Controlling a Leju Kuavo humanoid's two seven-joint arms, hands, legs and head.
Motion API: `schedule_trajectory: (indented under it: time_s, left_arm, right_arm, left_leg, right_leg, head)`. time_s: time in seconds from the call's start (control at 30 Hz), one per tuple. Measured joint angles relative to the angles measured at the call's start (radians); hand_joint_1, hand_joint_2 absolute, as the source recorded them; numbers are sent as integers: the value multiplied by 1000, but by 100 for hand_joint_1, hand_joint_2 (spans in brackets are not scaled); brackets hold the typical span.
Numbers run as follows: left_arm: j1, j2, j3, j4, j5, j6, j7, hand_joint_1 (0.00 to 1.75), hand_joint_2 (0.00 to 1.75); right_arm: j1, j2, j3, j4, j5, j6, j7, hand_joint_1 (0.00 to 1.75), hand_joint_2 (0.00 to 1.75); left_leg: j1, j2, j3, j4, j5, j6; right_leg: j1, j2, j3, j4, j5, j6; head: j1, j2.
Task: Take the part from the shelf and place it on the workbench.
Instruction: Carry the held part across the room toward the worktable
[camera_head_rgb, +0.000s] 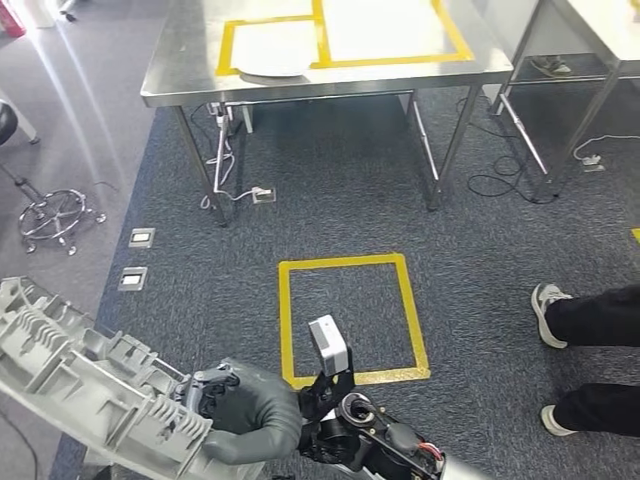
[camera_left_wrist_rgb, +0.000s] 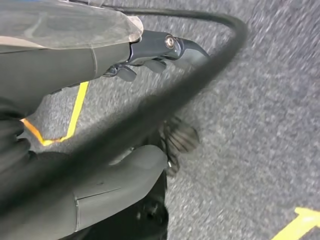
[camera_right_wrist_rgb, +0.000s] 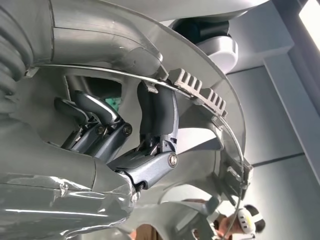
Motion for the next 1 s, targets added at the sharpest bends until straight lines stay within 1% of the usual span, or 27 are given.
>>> schedule_trajectory:
  time_s: [0.07,0.1,0.13,0.17,0.2,0.27,0.3,0.33,0.37,0.4,0.43,0.47,0.5,0.53,0.57,0.6,0.63,0.67,0.7,0.77,0.8,0.83,0.87,0.9,0.93,0.97,1.0]
  left_arm:
    - [1,3,0,0,-2,-4,0,0,175]
    - [1,4,0,0,-4,-6,0,0,175]
    - [0,4,0,0,-6,-9,0,0,175]
    - [0,4,0,0,-9,-11,0,0,175]
    - [0,4,0,0,-12,-14,0,0,175]
    - [1,3,0,0,-17,-19,-1,0,175]
    - [1,3,0,0,-21,-23,-2,0,175]
    - [1,3,0,0,-24,-26,-2,0,175]
    - [1,3,0,0,-27,-29,-3,0,175]
    - [0,4,0,0,-29,-30,-3,0,175]
    - [1,4,0,0,-30,-31,-3,0,175]
    - [1,5,0,0,-30,-31,-4,0,175]
    - [2,4,0,0,-30,-31,-4,0,175]
    - [2,4,0,0,-30,-31,-4,0,175]
    - [3,3,0,0,-29,-31,-4,0,175]
    - [2,2,0,0,-29,-31,-4,0,175]
    - [1,0,0,0,-28,-31,-4,0,175]
    - [0,0,0,0,-27,-31,-5,0,175]
    - [-2,0,0,0,-27,-31,-6,0,175]
    - [-2,0,0,0,-27,-31,-6,0,175]
    - [-2,0,0,0,-27,-31,-6,0,175]
    - [-4,-1,0,0,-27,-31,-6,0,175]
    - [-4,-1,0,0,-27,-31,-6,0,175]
    - [-5,-1,0,0,-27,-31,-6,0,175]
    - [-4,-1,0,0,-27,-31,-6,0,175]
    - [-3,-1,0,0,-27,-31,-6,0,175]
    - [-1,-1,0,0,-27,-31,-6,0,175]
  right_arm:
    - [0,0,0,0,0,-5,0,175,175]
    - [0,0,-1,0,0,-8,0,175,175]
    - [0,0,-1,0,-1,-11,-1,175,175]
    - [0,0,-2,0,-2,-14,-1,175,175]
    - [1,0,-2,0,-4,-18,-2,175,175]
    - [2,0,-6,0,-17,-37,-4,175,175]
    - [3,0,-10,-1,-27,-48,-5,175,175]
    - [4,-1,-16,-1,-37,-59,-5,175,175]
    - [5,-2,-22,-1,-45,-66,-5,175,175]
    - [7,-3,-27,0,-52,-71,-4,175,175]
    - [9,-5,-32,0,-56,-75,-4,175,175]
    - [12,-6,-36,0,-58,-79,-4,175,175]
    - [15,-7,-41,0,-60,-83,-4,175,175]
    - [17,-7,-45,0,-62,-87,-4,175,175]
    - [18,-7,-49,1,-64,-90,-4,175,175]
    - [19,-8,-52,1,-65,-94,-5,175,175]
    - [19,-8,-55,2,-65,-97,-6,175,175]
    - [20,-8,-57,2,-65,-100,-7,175,175]
    - [21,-8,-60,2,-65,-102,-8,175,175]
    - [23,-7,-64,3,-65,-103,-9,175,175]
    - [23,-7,-66,3,-66,-103,-9,175,175]
    - [23,-7,-68,3,-68,-103,-9,175,175]
    - [23,-7,-69,3,-71,-102,-9,175,175]
    - [24,-7,-70,4,-76,-101,-9,175,175]
    - [26,-7,-71,5,-82,-100,-8,175,175]
    - [29,-7,-73,7,-86,-99,-8,175,175]
    - [32,-7,-74,8,-90,-99,-7,175,175]
  left_leg:
    - [1,2,31,-134,100,2]
    - [-1,4,48,-192,127,6]
    - [-3,6,58,-228,144,12]
    - [-5,7,61,-241,146,20]
    - [-6,7,64,-240,138,28]
    - [-2,7,78,-244,143,41]
    - [0,7,88,-245,138,47]
    - [1,7,97,-247,134,51]
    - [1,7,104,-247,127,54]
    - [1,6,111,-247,121,56]
    - [1,6,119,-247,113,56]
    - [1,5,129,-247,105,56]
    - [1,4,141,-247,96,55]
    - [0,3,154,-248,87,53]
    - [1,2,166,-248,78,51]
    - [0,0,177,-248,69,47]
    - [-1,-1,183,-249,62,42]
    - [-2,-2,186,-250,58,37]
    - [-4,-2,191,-251,56,31]
    - [-3,-1,197,-247,53,20]
    - [-2,-1,187,-224,51,16]
    - [-2,0,164,-180,43,12]
    - [-1,1,125,-118,27,9]
    - [-1,1,78,-49,4,5]
    - [-1,1,34,5,-19,2]
    - [-1,1,4,31,-29,0]
    - [-1,1,-9,21,-19,0]
  right_leg:
    - [0,1,19,0,-19,6]
    - [1,2,29,1,-28,11]
    - [3,1,32,1,-36,16]
    - [5,1,35,4,-41,22]
    - [6,2,42,6,-45,27]
    - [6,0,44,19,-57,38]
    - [5,-1,32,46,-68,44]
    - [3,-1,8,94,-84,49]
    - [1,-2,-29,161,-105,54]
    - [-1,-2,-74,232,-131,59]
    - [-3,-2,-114,287,-150,61]
    - [-5,-2,-142,313,-156,62]
    - [-5,-2,-153,302,-141,61]
    - [-5,-2,-146,255,-102,57]
    - [-4,-2,-132,187,-45,50]
    - [-1,-2,-119,120,1,43]
    - [3,-3,-108,72,31,36]
    - [5,-3,-102,44,47,30]
    - [8,-3,-99,35,44,25]
    - [5,-2,-78,23,47,14]
    - [3,-2,-67,16,46,10]
    - [1,-2,-55,9,46,6]
    - [-1,-3,-48,5,42,3]
    - [-1,-3,-42,4,37,-1]
    - [0,-1,-37,3,31,-2]
    - [0,1,-29,3,24,-3]
    - [0,5,-19,3,16,-3]
  head:
    - [-12,0]
    - [-17,0]
    - [-20,0]
    - [-21,0]
    - [-20,0]
    - [-15,0]
    - [-11,0]
    - [-6,0]
    - [-1,0]
    - [5,0]
    - [9,0]
    - [12,0]
    - [15,0]
    - [20,0]
    - [26,0]
    - [30,0]
    - [35,0]
    - [37,0]
    - [37,0]
    - [37,0]
    - [34,0]
    - [28,0]
    - [22,0]
    - [15,0]
    - [9,0]
    - [5,0]
    - [0,0]
